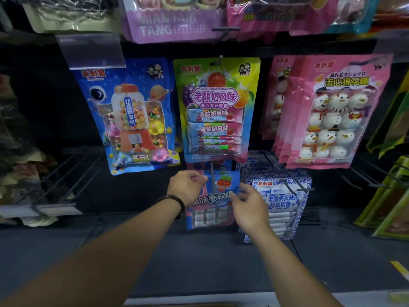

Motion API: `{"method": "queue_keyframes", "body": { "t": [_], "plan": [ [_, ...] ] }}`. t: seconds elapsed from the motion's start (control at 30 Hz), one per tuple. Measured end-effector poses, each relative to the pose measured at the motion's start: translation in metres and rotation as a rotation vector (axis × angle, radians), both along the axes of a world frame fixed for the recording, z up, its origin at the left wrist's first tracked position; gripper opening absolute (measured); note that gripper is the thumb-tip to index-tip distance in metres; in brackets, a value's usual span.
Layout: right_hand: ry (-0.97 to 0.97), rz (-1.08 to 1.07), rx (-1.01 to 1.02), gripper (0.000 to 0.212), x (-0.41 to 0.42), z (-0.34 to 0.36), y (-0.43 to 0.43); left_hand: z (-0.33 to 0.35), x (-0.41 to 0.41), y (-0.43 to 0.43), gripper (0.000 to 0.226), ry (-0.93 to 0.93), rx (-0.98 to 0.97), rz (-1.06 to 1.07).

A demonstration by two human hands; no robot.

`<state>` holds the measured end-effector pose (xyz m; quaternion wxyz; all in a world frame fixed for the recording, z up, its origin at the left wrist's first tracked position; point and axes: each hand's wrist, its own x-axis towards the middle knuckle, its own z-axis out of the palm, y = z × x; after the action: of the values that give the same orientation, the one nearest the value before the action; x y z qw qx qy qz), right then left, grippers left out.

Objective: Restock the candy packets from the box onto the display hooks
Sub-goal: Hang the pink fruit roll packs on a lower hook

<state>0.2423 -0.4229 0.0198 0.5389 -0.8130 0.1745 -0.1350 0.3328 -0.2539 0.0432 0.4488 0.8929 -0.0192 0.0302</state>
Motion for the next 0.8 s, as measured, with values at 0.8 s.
{"method": "queue_keyframes", "body": {
  "t": [0.8],
  "plan": [
    [0.381, 0.532, -0.427, 0.021, -0.060, 0.005, 0.059, -0.018, -0.107, 0.119, 0.016, 0.193, 0.627, -0.443]
  ]
}}
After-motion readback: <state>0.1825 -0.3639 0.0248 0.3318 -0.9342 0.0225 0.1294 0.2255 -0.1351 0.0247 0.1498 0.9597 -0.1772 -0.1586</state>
